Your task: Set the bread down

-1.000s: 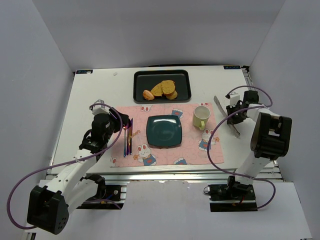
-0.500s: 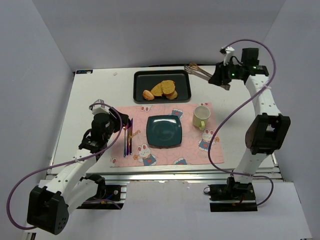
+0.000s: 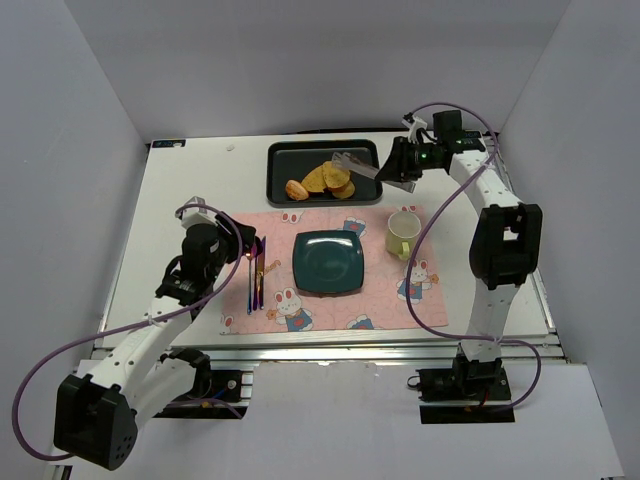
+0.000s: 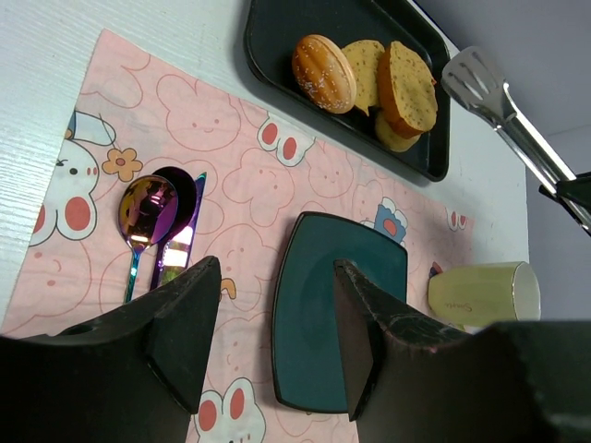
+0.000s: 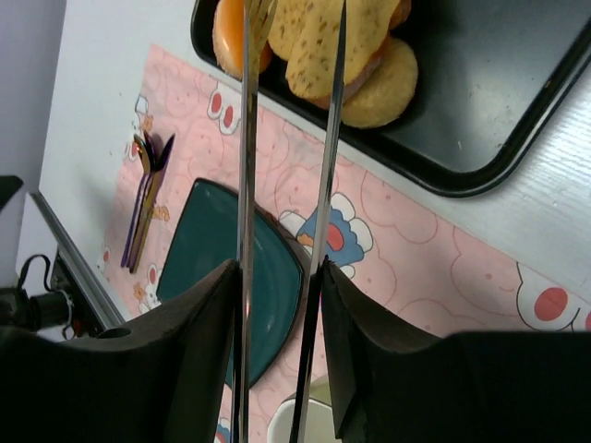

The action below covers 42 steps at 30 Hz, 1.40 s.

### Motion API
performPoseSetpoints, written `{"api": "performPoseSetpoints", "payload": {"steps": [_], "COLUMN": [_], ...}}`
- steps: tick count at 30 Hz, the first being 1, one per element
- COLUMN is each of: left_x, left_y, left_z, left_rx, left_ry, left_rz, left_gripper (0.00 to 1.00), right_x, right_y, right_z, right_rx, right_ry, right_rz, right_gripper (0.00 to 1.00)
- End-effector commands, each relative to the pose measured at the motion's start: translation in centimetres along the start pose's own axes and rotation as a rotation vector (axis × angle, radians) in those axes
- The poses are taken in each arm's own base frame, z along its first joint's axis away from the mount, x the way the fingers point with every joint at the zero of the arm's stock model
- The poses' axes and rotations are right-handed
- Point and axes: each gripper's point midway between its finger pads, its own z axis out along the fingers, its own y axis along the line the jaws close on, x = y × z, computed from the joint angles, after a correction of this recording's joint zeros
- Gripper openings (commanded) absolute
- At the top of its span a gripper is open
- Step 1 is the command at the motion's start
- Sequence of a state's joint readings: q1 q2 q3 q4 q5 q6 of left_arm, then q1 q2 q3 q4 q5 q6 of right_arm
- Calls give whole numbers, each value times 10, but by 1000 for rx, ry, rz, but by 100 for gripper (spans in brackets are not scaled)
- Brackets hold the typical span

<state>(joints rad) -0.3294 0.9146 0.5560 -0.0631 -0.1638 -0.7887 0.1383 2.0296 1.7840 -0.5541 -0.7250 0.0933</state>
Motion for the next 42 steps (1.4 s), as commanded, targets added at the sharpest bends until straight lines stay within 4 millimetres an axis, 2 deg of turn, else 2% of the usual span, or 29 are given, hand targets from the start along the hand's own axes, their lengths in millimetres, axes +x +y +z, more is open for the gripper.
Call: {"api": "performPoseSetpoints", "payload": {"steps": [1,4,13,21,28,32,35,38,42], "left_x": [-17,-16,-13,-12,-13,-14,-15,-16,-17], "left_y": [-11,-10,-11,-9,-9,-10,-11,-12,-12], "left_z": [-2,0,6,3,2,2,2,1,1], "left_rx": [9,4,8,2,1,5,6,11,12], "left_ry": [-38,-34,-22,-23,-26,-29,-30,-34,-35], "left_rz": [-19,-18,-12,-16,-16,-17,-17,-20,-21], "left_gripper": [62,61,61,61,61,61,61,61,61], "right_x": [-38,-39,-16,-2,14,14,4,-16,-26], "right_y": [14,14,-16,-18,-6,-1,9,22,42], "right_z": [-13,-15,-7,4,10,9,2,-16,-36], "right_rx": [-14,-3,124,84,-7,-35,-72,-127,-196], "right_ry": [-124,-139,-111,-75,-38,-37,-65,-123,-145], "right_rz": [-31,-37,43,110,186,204,197,189,162], "right_gripper": [45,44,44,40,34,28,22,16,14]}}
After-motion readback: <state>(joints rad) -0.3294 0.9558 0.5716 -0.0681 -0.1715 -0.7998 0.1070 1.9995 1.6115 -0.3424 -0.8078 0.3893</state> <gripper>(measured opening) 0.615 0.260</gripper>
